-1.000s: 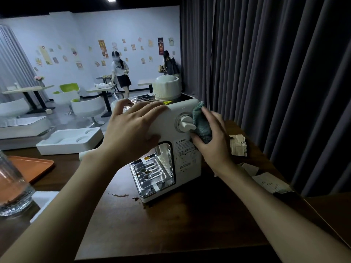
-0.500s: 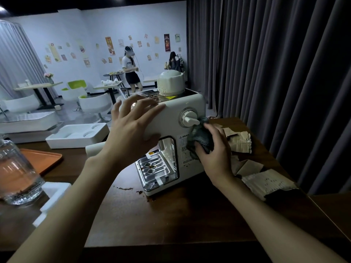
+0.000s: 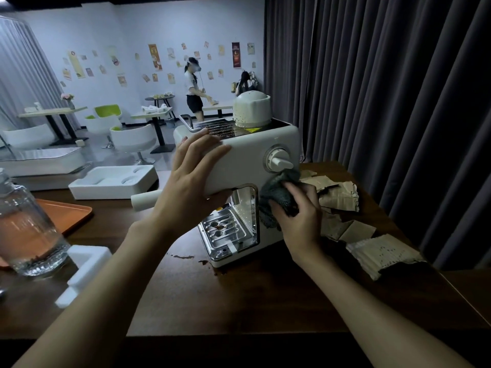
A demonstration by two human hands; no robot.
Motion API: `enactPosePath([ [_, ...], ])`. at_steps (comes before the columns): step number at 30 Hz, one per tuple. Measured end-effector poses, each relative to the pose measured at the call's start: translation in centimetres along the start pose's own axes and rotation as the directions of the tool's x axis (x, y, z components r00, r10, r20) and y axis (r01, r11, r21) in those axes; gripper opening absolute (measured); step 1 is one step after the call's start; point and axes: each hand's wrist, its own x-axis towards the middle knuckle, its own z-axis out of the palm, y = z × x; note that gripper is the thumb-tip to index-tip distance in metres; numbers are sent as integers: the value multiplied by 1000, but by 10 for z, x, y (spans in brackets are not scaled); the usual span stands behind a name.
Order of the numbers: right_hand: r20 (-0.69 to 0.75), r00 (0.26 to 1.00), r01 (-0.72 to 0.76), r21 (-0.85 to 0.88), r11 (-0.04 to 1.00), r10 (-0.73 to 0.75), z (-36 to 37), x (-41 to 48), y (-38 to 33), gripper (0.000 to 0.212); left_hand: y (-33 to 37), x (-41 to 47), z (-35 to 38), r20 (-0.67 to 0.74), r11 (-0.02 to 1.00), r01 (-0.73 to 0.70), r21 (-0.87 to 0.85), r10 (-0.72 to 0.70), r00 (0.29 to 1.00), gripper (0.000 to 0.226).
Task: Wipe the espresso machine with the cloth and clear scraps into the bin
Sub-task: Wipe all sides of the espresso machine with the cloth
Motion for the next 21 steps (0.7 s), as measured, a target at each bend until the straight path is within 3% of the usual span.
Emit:
enactPosePath([
  [5, -146, 988, -53, -7, 999, 51, 9, -1, -9, 38, 2, -3, 2, -41, 1000, 29, -7, -29, 999, 70],
  [10, -114, 992, -56, -22, 998, 53, 5, 1, -6, 37, 2, -4, 2, -37, 999, 41, -22, -42, 998, 70],
  [13, -198, 973, -119, -15, 993, 114, 9, 2, -7, 36, 0, -5, 0, -37, 998, 37, -47, -39, 999, 69],
  [18, -124, 978, -167, 10, 986, 167, 15, -9, -9, 39, -3, -6, -7, -7, 990, 53, -134, -55, 998, 75],
  [21, -172, 952, -249, 46, 967, 253, 13, -7, -13, 38, -5, -10, -8, 15, 978, 111, -178, -110, 994, 79],
])
